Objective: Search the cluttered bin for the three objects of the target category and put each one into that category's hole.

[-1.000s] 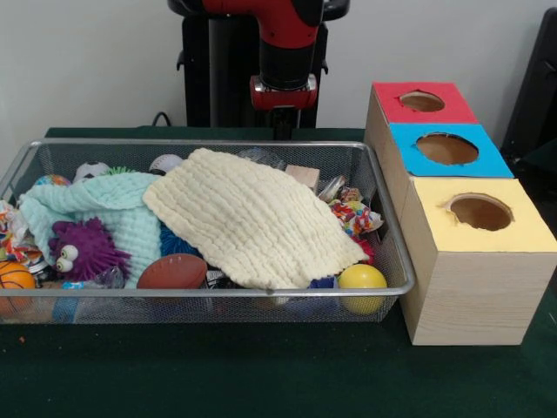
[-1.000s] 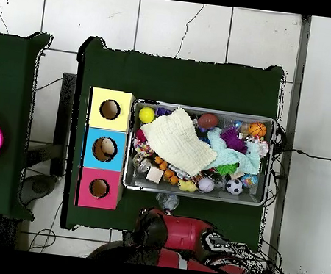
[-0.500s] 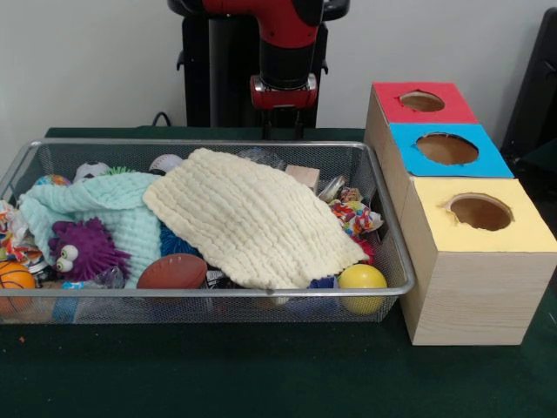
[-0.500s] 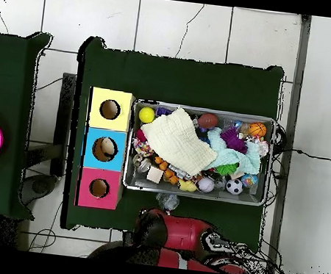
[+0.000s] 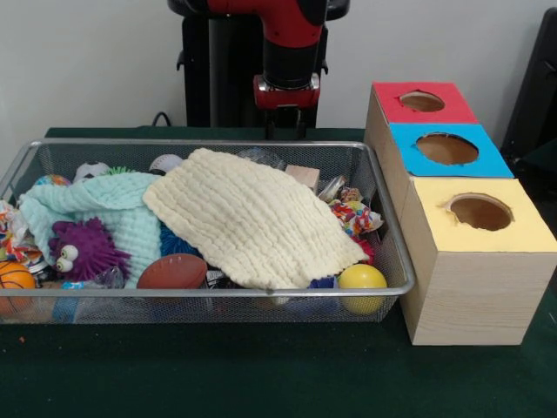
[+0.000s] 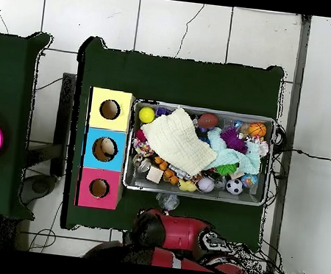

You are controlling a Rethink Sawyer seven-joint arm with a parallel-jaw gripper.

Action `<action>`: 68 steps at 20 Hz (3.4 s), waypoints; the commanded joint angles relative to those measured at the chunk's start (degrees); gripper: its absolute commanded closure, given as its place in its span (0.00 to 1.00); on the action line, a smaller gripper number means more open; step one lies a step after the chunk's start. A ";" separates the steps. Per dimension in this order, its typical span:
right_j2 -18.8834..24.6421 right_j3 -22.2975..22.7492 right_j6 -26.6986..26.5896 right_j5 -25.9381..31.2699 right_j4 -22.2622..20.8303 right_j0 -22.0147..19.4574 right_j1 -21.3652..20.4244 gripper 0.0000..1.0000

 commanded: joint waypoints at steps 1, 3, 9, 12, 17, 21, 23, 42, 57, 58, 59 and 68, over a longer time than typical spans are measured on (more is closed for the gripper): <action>3.04 -5.52 2.95 3.93 -2.02 -3.16 -0.76 0.00; 3.63 -5.85 1.59 4.80 -2.95 -4.92 -1.08 0.00; 4.29 -6.98 -0.34 5.42 -6.00 -8.20 -0.81 0.00; 4.28 -6.91 -0.05 5.16 -7.21 -8.89 -0.96 0.00; 3.77 -7.43 2.12 2.20 -8.38 -9.01 0.73 0.00; 2.42 -8.56 5.16 0.33 -6.87 -6.57 2.48 0.00; 2.16 -8.94 5.70 0.63 -6.12 -5.70 2.92 0.00; 3.24 -9.93 4.75 4.09 -5.09 -6.12 2.24 0.00; 0.53 -5.65 6.89 -3.50 -7.54 -7.02 -0.72 0.00; -0.26 -5.36 7.31 -5.51 -8.00 -6.40 -0.93 0.00; -0.96 -5.19 7.62 -7.46 -8.43 -5.85 -0.98 0.00; -4.55 -4.80 8.52 -16.86 -8.57 -3.00 -0.90 0.00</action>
